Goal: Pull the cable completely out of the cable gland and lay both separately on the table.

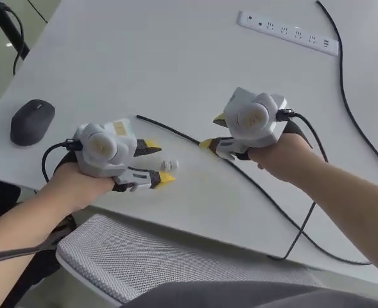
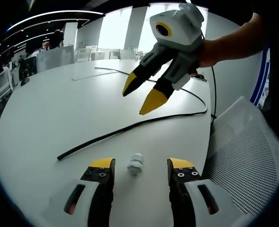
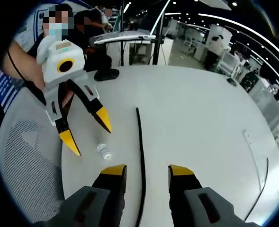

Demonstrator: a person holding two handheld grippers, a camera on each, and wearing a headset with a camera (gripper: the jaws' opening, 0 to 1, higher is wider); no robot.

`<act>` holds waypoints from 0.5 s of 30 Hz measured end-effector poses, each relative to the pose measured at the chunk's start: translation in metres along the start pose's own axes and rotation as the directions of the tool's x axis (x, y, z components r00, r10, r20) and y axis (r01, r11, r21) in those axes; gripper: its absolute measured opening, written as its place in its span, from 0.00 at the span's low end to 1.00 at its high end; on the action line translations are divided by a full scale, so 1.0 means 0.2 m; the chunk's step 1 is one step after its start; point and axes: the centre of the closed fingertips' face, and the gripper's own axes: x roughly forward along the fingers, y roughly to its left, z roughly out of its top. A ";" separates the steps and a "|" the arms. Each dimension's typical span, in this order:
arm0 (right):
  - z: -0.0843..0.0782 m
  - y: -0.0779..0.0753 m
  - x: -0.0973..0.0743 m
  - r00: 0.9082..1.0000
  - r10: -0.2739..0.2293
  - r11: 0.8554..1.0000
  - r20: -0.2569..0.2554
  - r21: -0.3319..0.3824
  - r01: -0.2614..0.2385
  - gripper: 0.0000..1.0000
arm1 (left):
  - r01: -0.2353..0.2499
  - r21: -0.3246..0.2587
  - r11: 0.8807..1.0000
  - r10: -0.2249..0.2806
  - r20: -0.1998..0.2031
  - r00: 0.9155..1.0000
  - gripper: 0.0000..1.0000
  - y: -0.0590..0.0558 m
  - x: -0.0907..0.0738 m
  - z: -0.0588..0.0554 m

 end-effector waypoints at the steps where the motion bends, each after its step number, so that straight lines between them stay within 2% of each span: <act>1: 0.00 0.00 -0.02 1.000 -0.005 1.000 0.011 0.004 0.005 0.34 | -0.004 -0.002 1.000 0.004 -0.001 1.000 0.48 0.00 -0.01 0.00; 5: 0.01 0.00 -0.09 0.999 -0.018 0.999 0.051 0.039 0.016 0.38 | -0.012 -0.010 1.000 0.012 0.011 1.000 0.51 -0.02 -0.04 0.03; 10: 0.05 0.01 -0.23 0.991 -0.054 0.996 0.124 0.080 0.044 0.44 | -0.021 -0.028 0.999 0.022 0.021 1.000 0.53 -0.05 -0.09 0.05; 14: 0.01 0.00 -0.30 0.987 -0.079 0.992 0.141 0.108 0.064 0.46 | -0.020 -0.058 0.998 0.022 0.040 0.999 0.57 -0.07 -0.14 0.07; 15: 0.00 0.00 -0.33 0.985 -0.089 0.989 0.150 0.127 0.070 0.47 | -0.010 -0.090 0.996 0.015 0.056 0.998 0.59 -0.08 -0.15 0.08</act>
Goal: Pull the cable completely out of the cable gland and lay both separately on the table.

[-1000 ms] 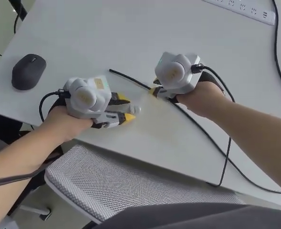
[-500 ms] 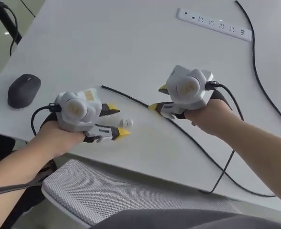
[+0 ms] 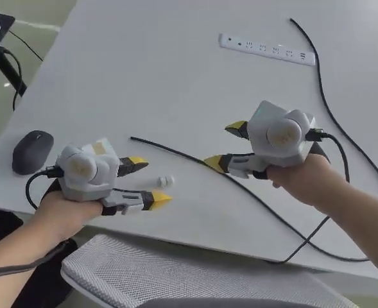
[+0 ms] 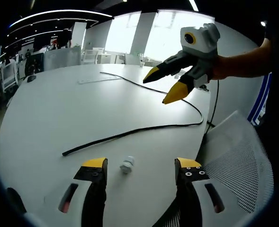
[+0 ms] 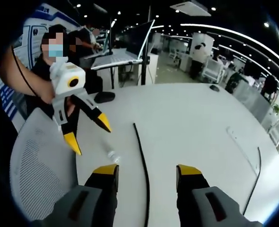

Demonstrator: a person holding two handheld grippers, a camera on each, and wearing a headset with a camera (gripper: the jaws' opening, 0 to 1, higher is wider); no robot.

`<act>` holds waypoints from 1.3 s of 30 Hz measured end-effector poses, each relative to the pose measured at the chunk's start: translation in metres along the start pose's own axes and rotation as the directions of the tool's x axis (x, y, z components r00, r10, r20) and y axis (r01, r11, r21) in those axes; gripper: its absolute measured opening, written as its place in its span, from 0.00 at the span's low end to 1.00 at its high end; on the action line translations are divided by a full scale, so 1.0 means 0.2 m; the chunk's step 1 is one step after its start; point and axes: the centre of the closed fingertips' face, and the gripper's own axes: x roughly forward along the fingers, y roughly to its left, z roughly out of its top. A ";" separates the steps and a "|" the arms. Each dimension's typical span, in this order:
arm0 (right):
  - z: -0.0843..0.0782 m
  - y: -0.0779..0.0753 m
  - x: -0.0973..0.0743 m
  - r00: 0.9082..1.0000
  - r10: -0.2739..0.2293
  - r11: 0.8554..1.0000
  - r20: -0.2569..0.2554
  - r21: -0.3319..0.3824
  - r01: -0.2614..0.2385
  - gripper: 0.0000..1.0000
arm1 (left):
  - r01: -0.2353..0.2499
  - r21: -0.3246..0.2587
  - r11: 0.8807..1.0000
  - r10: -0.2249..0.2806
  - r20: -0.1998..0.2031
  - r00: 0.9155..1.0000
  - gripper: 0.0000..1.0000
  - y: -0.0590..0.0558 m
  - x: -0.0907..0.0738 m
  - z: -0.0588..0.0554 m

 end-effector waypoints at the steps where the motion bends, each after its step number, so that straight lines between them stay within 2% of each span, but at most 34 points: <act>1: -0.01 0.00 -0.02 1.000 -0.005 1.000 0.008 0.012 0.005 0.49 | 0.001 -0.013 1.000 0.000 0.013 1.000 0.61 0.00 -0.01 0.01; 4: -0.02 -0.01 -0.09 0.999 -0.040 0.997 0.027 0.074 0.038 0.55 | -0.014 -0.009 1.000 0.014 0.021 1.000 0.64 0.00 -0.03 0.04; 5: -0.01 -0.02 -0.12 0.997 -0.050 0.994 0.063 0.098 0.044 0.56 | -0.013 -0.015 1.000 0.013 0.022 1.000 0.65 0.00 -0.04 0.04; 8: -0.01 -0.02 -0.19 0.992 -0.080 0.987 0.100 0.146 0.065 0.58 | -0.006 -0.016 1.000 0.006 0.028 1.000 0.68 -0.02 -0.05 0.06; 10: -0.01 -0.01 -0.23 0.989 -0.082 0.983 0.121 0.172 0.060 0.61 | -0.005 -0.012 1.000 0.006 0.029 1.000 0.70 -0.03 -0.05 0.07; 12: -0.02 0.00 -0.27 0.984 -0.100 0.976 0.145 0.206 0.069 0.66 | -0.007 -0.009 1.000 0.008 0.031 0.999 0.72 -0.03 -0.06 0.08; 13: -0.01 0.02 -0.30 0.979 -0.097 0.968 0.179 0.245 0.051 0.68 | -0.011 -0.008 1.000 0.012 0.038 0.999 0.73 -0.03 -0.06 0.10; 15: -0.03 0.02 -0.35 0.973 -0.129 0.965 0.192 0.249 0.079 0.75 | -0.015 -0.017 1.000 0.015 0.046 0.999 0.75 -0.04 -0.07 0.11; 17: -0.05 0.04 -0.38 0.970 -0.128 0.959 0.206 0.276 0.068 0.81 | -0.013 -0.025 1.000 0.014 0.054 0.998 0.75 -0.05 -0.08 0.12; 19: -0.08 0.05 -0.43 0.967 -0.140 0.950 0.215 0.305 0.069 0.82 | -0.017 -0.031 0.999 0.019 0.049 0.999 0.76 -0.05 -0.09 0.12; 21: -0.10 0.07 -0.47 0.959 -0.156 0.944 0.237 0.323 0.073 0.86 | -0.031 -0.029 0.999 0.033 0.050 0.998 0.79 -0.03 -0.11 0.10; 22: -0.12 0.07 -0.48 0.958 -0.159 0.940 0.239 0.334 0.073 0.88 | -0.033 -0.034 0.999 0.034 0.053 0.998 0.79 -0.03 -0.11 0.10; 23: -0.13 0.10 -0.49 0.957 -0.151 0.929 0.249 0.366 0.051 0.90 | -0.031 -0.051 0.998 0.034 0.053 0.998 0.79 -0.03 -0.12 0.09; 24: -0.16 0.11 -0.51 0.956 -0.156 0.921 0.249 0.386 0.050 0.92 | -0.040 -0.055 0.998 0.043 0.052 0.998 0.81 -0.02 -0.13 0.08; 25: -0.17 0.11 -0.52 0.955 -0.161 0.922 0.250 0.384 0.055 0.93 | -0.046 -0.054 0.998 0.048 0.053 0.997 0.83 -0.01 -0.14 0.08; 31: -0.27 0.14 -0.55 0.956 -0.178 0.908 0.231 0.413 0.069 0.96 | -0.052 -0.055 0.997 0.054 0.050 0.997 0.88 -0.01 -0.17 0.07; 36: -0.37 0.19 -0.55 0.970 -0.153 0.918 0.186 0.390 0.070 0.99 | -0.067 -0.054 0.996 0.070 0.059 0.996 0.93 -0.02 -0.19 0.09; 39: -0.41 0.20 -0.55 0.975 -0.141 0.914 0.175 0.402 0.060 0.99 | -0.070 -0.058 0.996 0.072 0.048 0.996 0.96 -0.02 -0.20 0.07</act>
